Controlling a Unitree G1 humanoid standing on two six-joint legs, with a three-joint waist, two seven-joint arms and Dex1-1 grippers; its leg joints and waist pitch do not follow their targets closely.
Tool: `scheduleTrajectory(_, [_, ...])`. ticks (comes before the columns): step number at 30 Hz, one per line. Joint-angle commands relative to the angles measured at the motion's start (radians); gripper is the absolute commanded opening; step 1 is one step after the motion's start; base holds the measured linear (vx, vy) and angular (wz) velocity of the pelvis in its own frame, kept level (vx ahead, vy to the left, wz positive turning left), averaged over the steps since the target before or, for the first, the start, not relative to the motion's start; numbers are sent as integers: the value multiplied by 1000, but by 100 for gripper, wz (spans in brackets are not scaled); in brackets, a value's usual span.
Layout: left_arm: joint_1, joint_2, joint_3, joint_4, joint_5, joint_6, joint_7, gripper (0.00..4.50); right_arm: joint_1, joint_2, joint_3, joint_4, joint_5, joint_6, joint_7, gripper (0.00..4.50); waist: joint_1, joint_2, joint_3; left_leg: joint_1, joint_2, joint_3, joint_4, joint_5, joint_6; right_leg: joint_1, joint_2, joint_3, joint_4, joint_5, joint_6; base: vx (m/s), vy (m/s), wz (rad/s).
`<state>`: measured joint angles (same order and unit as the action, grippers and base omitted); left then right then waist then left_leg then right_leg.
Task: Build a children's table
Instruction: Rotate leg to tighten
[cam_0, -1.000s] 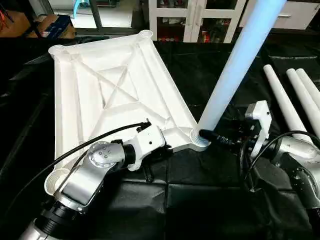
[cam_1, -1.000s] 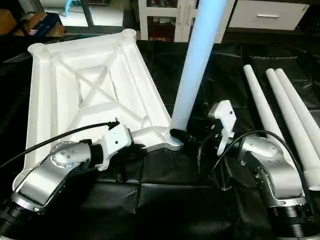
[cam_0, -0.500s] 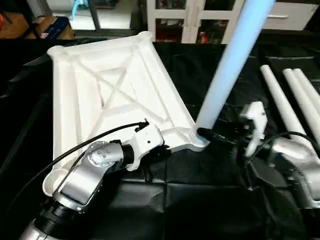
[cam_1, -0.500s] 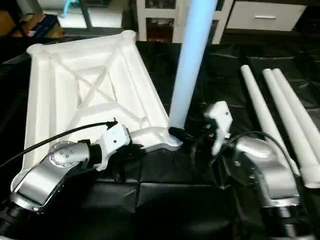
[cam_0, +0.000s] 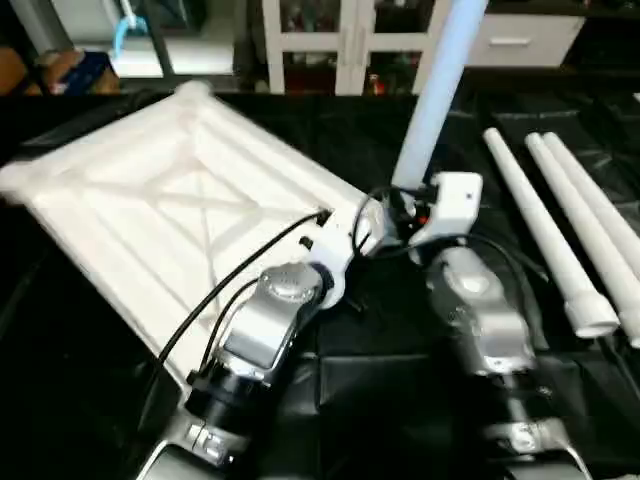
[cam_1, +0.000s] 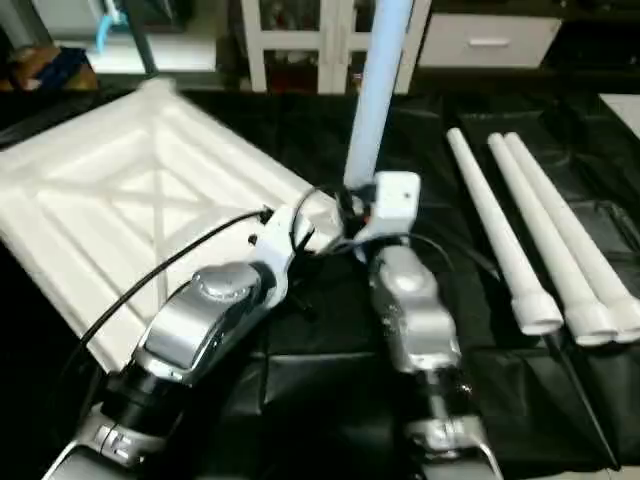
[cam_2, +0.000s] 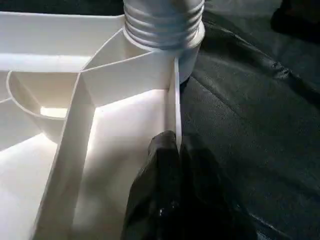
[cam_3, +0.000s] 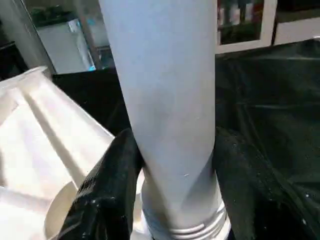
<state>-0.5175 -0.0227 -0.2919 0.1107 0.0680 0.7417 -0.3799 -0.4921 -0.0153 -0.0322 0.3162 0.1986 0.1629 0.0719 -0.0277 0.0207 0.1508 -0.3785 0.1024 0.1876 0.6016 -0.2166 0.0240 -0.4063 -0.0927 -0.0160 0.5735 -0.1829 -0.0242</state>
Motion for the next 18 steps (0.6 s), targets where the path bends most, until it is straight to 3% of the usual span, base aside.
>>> scheduleTrajectory(1, [20,6,-68,-49,-47,-21,-90,0,23,-18,-19,118,15,43,53,188,3,-7,-50,10,111,-66,-110,-339,-8,21,-71,40,-74,-327,-152,0,0,0])
scheduleTrajectory(2, [28,30,-72,-55,-42,-43,-108,0,28,-35,-11,94,20,32,102,188,4,-7,-53,4,113,-67,-110,-306,11,28,-73,40,-69,-277,-164,0,0,0])
scheduleTrajectory(4, [44,71,-81,-70,-39,-67,-145,0,41,-74,11,54,15,23,171,188,10,-6,-59,6,116,-61,-103,-232,50,31,-74,41,-61,-169,-190,0,0,0])
scheduleTrajectory(5, [61,112,-92,-81,-33,-100,-180,0,55,-114,26,9,16,10,231,223,12,-2,-57,4,117,-59,-102,-194,76,30,-73,40,-58,-122,-214,0,0,0])
scheduleTrajectory(6, [76,151,-106,-91,-27,-134,-212,0,67,-149,34,-29,26,0,284,258,17,-1,-58,10,119,-55,-99,-180,96,28,-73,40,-59,-114,-227,53,-20,7])
scheduleTrajectory(7, [76,151,-106,-91,-27,-134,-212,0,67,-149,34,-29,26,0,284,257,19,-2,-58,12,118,-54,-97,-172,105,27,-71,40,-58,-108,-232,0,0,0])
scheduleTrajectory(8, [91,187,-118,-102,-23,-157,-243,0,79,-182,38,-68,45,-1,343,264,21,-3,-59,11,117,-52,-95,-138,122,30,-70,40,-53,-78,-248,0,0,0])
scheduleTrajectory(9, [116,242,-136,-121,-20,-226,-298,0,103,-242,56,-129,75,-2,453,292,33,1,-63,15,118,-52,-89,-104,145,33,-71,38,-48,-41,-258,53,-15,6])
scheduleTrajectory(10, [137,284,-148,-138,-22,-277,-343,0,127,-298,72,-184,106,16,549,292,43,1,-65,21,120,-49,-82,-40,177,32,-68,37,-38,39,-266,53,-15,6])
scheduleTrajectory(12, [166,342,-161,-163,-27,-322,-395,0,166,-378,77,-261,150,50,673,304,48,2,-65,17,121,-46,-75,42,226,32,-67,37,-24,117,-278,30,-6,4])
scheduleTrajectory(15, [196,402,-161,-183,-38,-351,-442,0,203,-476,51,-314,189,76,782,335,59,5,-60,14,126,-49,-76,33,243,32,-70,34,-26,57,-282,0,0,0])
scheduleTrajectory(18, [211,420,-156,-196,-47,-361,-461,0,219,-527,37,-321,214,97,842,352,58,6,-54,16,127,-50,-87,-61,196,31,-71,36,-42,-82,-283,0,0,0])
